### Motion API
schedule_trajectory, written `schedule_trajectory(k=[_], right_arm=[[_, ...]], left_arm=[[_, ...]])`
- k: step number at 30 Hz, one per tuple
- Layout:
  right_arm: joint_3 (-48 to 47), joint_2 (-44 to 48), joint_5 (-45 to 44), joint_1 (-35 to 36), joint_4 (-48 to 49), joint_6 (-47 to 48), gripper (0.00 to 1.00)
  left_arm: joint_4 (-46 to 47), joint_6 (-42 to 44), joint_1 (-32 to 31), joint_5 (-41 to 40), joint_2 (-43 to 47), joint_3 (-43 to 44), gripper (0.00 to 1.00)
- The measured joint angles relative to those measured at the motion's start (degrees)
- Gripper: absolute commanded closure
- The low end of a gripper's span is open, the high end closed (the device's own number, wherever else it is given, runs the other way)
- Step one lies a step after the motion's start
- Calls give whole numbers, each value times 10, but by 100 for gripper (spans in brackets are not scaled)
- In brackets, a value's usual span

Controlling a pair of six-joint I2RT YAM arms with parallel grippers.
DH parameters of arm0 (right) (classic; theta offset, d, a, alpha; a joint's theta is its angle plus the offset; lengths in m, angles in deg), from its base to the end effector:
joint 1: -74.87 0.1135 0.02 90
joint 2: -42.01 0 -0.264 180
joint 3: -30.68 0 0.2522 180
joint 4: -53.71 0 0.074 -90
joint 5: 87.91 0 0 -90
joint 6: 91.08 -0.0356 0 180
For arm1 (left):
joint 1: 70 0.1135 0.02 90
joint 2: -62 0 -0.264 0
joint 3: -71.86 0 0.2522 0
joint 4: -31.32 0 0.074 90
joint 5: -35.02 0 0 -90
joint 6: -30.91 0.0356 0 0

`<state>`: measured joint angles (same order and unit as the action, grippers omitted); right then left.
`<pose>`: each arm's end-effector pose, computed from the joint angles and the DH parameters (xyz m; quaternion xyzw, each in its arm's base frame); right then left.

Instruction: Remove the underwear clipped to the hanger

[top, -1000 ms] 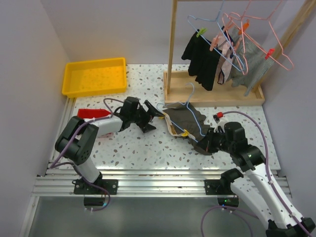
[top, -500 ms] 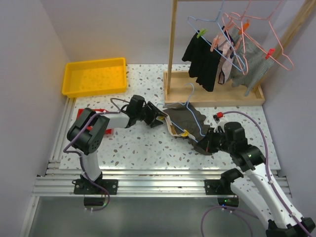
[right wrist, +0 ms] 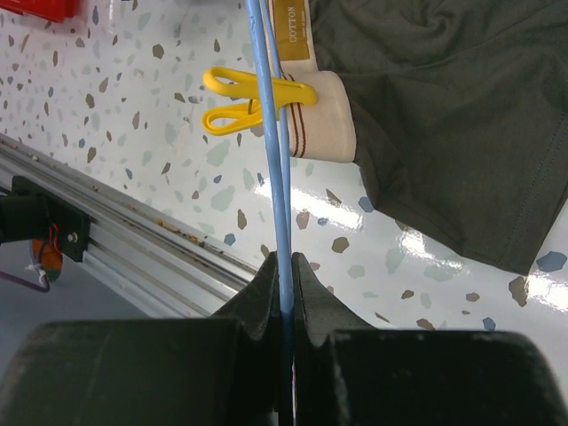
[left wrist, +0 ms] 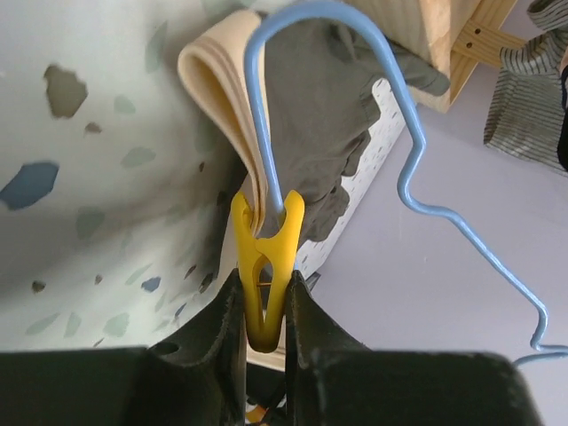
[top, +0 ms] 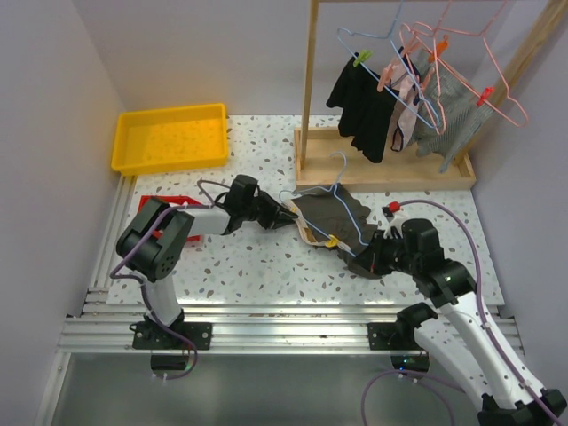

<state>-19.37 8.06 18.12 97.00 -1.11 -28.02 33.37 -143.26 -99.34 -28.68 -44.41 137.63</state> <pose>0.1146 0.0572 0.2632 -0.0228 0.8945 0.2923 0.3376 0.3137 -0.1944 0.1364 -0.3164 0.8243 -0.4656 0.0601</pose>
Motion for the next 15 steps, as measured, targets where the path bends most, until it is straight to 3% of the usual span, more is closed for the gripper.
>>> schedule_trajectory(k=[12,15], right_arm=[[0,-21,-18,0,0,-1,100],[0,-22,-19,0,1,0,100]], left_arm=[[-27,45,2,46,151,-88,100],[-93,82,17,34,215,-104,100]])
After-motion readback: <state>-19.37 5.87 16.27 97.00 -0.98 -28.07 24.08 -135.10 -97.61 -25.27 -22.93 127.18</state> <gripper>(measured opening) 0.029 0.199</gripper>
